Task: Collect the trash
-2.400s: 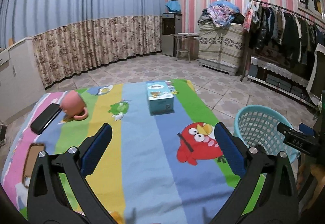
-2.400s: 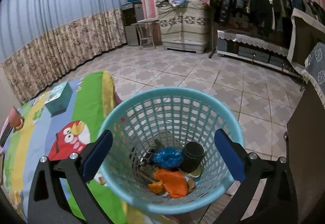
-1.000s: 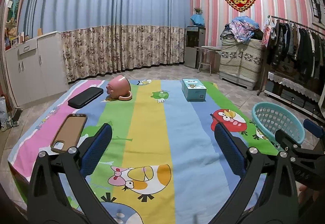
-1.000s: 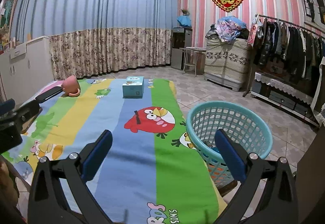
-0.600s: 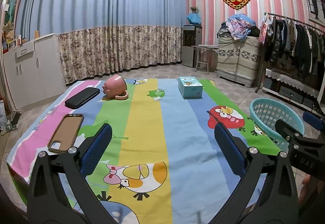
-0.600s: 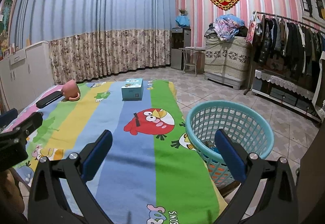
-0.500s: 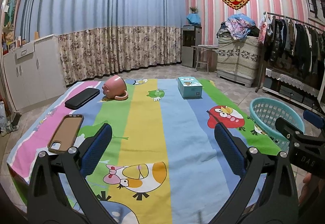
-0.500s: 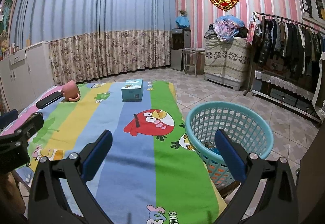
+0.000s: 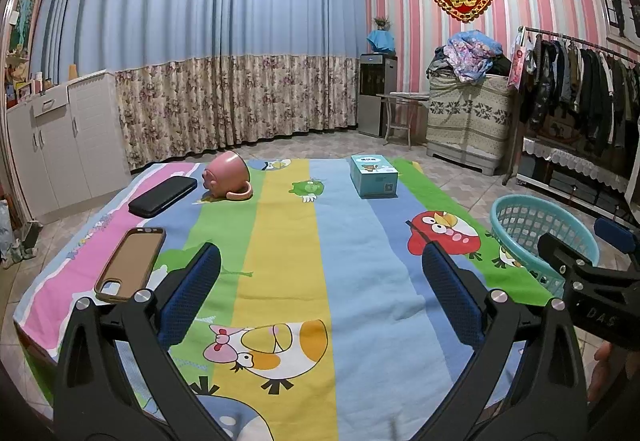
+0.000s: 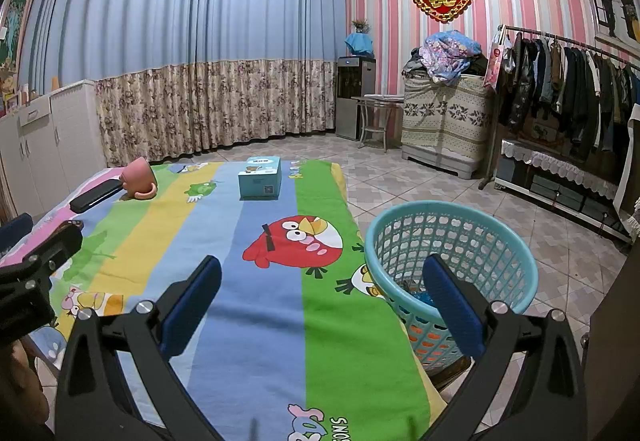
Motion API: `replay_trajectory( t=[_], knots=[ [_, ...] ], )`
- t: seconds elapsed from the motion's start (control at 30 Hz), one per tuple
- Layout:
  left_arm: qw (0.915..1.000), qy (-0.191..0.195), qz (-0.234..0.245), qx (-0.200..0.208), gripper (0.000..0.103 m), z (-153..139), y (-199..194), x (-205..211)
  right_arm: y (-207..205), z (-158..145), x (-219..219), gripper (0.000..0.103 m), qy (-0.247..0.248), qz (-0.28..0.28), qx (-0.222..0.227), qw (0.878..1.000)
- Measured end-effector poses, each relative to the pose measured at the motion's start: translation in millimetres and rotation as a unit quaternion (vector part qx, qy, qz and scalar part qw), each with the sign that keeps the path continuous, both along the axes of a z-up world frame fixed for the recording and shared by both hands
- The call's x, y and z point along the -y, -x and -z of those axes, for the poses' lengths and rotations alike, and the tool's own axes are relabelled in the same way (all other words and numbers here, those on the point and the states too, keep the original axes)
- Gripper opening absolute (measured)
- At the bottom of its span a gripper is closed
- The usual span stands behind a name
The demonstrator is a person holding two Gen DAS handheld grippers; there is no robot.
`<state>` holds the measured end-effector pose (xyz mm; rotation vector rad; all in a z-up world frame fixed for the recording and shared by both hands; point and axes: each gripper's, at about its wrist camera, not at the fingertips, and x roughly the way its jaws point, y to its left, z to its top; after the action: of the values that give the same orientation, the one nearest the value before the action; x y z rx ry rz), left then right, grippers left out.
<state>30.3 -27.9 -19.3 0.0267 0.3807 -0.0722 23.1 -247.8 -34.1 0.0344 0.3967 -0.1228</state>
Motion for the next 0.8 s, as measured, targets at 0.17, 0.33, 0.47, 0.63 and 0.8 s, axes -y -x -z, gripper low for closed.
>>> replay_trajectory(
  t=[0.17, 0.33, 0.47, 0.63, 0.8],
  knots=[
    [1.0000, 0.000, 0.000, -0.001, 0.098, 0.1, 0.2, 0.8, -0.1, 0.2, -0.1, 0.098, -0.001, 0.000, 0.000, 1.000],
    [1.0000, 0.000, 0.000, -0.002, 0.098, -0.5, 0.3, 0.5, -0.1, 0.5, -0.1, 0.098, -0.001, 0.000, 0.000, 1.000],
    [1.0000, -0.002, 0.001, -0.002, 0.098, -1.0, 1.0, 1.0, -0.1, 0.5, 0.3, 0.098, -0.001, 0.001, 0.000, 1.000],
    [1.0000, -0.003, 0.001, 0.001, 0.098, -1.0, 0.4, -0.2, -0.8, -0.9, 2.4, 0.098, -0.001, 0.002, 0.000, 1.000],
    [1.0000, -0.005, 0.002, 0.001, 0.098, -1.3, 0.4, -0.3, -0.9, -0.5, 1.9, 0.098, -0.001, 0.002, 0.000, 1.000]
  ],
)
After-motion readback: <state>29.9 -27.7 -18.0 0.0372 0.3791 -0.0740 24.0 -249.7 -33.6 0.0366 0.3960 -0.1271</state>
